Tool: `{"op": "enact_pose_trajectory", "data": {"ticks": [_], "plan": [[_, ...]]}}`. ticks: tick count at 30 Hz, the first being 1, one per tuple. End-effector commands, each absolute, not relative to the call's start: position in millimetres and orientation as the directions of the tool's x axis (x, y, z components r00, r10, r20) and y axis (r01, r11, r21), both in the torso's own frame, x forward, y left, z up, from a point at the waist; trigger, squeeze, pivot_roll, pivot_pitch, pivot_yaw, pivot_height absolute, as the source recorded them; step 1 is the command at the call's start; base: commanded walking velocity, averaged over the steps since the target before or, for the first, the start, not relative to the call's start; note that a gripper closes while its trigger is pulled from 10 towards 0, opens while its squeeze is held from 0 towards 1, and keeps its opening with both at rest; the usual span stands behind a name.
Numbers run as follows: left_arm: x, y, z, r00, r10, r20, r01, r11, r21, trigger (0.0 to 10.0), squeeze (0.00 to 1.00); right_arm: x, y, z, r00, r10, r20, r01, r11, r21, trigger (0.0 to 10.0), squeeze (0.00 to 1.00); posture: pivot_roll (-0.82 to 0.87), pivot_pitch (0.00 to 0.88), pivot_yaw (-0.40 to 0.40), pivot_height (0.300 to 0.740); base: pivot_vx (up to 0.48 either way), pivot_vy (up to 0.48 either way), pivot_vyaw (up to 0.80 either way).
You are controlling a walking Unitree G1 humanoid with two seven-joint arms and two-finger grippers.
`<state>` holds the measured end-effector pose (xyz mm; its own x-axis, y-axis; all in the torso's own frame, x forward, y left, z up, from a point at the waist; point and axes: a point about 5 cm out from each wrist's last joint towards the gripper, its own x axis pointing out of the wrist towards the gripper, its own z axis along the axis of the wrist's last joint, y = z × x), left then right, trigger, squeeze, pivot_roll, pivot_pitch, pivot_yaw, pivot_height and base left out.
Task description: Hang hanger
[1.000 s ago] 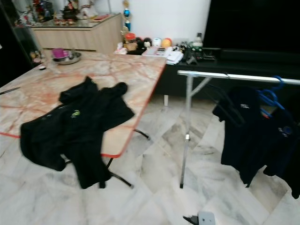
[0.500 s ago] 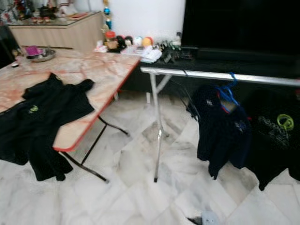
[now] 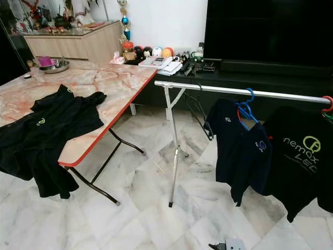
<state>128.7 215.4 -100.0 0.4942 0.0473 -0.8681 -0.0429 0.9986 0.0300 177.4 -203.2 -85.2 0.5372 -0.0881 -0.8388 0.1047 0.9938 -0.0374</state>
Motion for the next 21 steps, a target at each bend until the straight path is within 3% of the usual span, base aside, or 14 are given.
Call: {"op": "enact_pose_trajectory", "data": {"ticks": [1, 4, 21], "plan": [[128.7, 219.1, -99.5, 0.488, 0.056, -0.871, -0.051, 0.998, 0.036, 10.0, 0.0, 178.6, -201.7, -85.0, 0.537, -0.087, -0.839, 0.113, 0.993, -0.03, 10.0, 0.0, 0.12, 0.0, 0.024, 0.74, 0.311, 0.0, -0.47], [128.7, 218.9, -99.6, 0.487, 0.054, -0.872, -0.053, 0.998, 0.033, 10.0, 0.0, 178.7, -202.1, -85.0, 0.533, -0.093, -0.841, 0.109, 0.993, -0.041, 10.0, 0.0, 0.12, 0.0, 0.025, 0.74, 0.314, 0.0, -0.75], [129.2, 219.6, -99.2, 0.486, 0.046, -0.873, -0.037, 0.999, 0.032, 10.0, 0.0, 179.8, -201.0, -84.6, 0.541, -0.097, -0.836, 0.105, 0.993, -0.047, 10.0, 0.0, 0.12, 0.0, 0.024, 0.74, 0.321, 0.0, 0.0]]}}
